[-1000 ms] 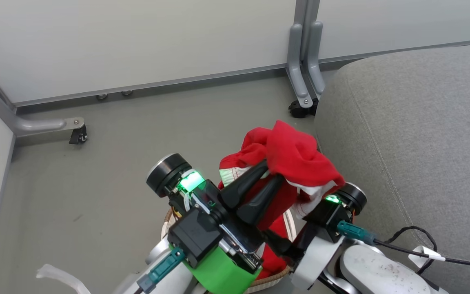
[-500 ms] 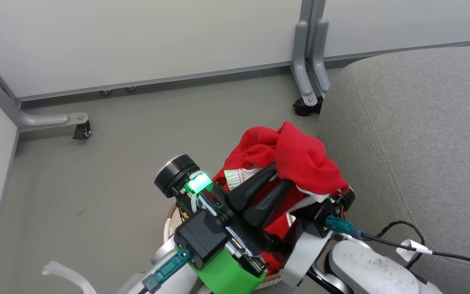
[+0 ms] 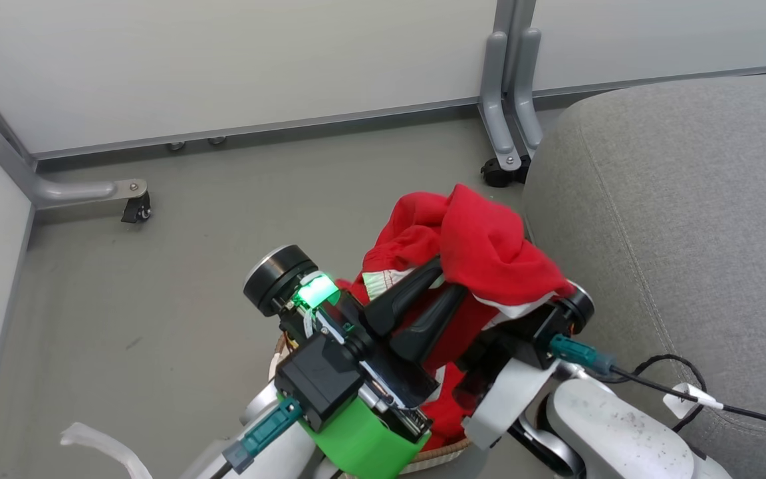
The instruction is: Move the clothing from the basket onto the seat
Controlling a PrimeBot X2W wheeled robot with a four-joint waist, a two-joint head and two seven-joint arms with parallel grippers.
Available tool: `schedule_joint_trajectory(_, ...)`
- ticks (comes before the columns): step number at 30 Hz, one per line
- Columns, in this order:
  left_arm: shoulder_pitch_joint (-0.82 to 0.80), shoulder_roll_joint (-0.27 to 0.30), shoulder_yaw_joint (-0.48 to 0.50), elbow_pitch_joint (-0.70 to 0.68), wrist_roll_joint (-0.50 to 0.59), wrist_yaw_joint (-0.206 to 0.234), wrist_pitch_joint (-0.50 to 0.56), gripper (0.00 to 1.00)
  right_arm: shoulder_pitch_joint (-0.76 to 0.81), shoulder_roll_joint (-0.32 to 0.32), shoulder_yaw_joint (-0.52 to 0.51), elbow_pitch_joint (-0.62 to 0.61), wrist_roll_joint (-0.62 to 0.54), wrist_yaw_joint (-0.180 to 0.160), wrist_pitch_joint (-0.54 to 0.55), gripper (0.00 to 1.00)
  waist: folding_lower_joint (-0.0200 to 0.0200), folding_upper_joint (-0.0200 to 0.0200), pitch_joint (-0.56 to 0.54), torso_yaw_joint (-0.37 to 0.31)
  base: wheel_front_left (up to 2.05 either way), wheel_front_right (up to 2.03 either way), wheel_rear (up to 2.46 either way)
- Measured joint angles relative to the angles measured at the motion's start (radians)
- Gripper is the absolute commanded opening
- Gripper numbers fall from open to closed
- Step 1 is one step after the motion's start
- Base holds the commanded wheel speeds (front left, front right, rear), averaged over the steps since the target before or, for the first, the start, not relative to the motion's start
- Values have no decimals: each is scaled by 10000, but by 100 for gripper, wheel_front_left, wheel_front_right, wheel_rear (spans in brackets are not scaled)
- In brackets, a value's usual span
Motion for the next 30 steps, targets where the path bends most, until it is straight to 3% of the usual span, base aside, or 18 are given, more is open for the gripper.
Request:
schedule_joint_trajectory(22,213,153,280,194,2,0,0,0,989,656,-2754,-886,-134,0,0,0,0,0,-42,-129,0,0,0)
schedule_joint_trajectory(30,425,221,604,644,-27,0,0,0,1205,767,-3237,-1223,159,0,2,0,0,0,-51,-152,0,0,0)
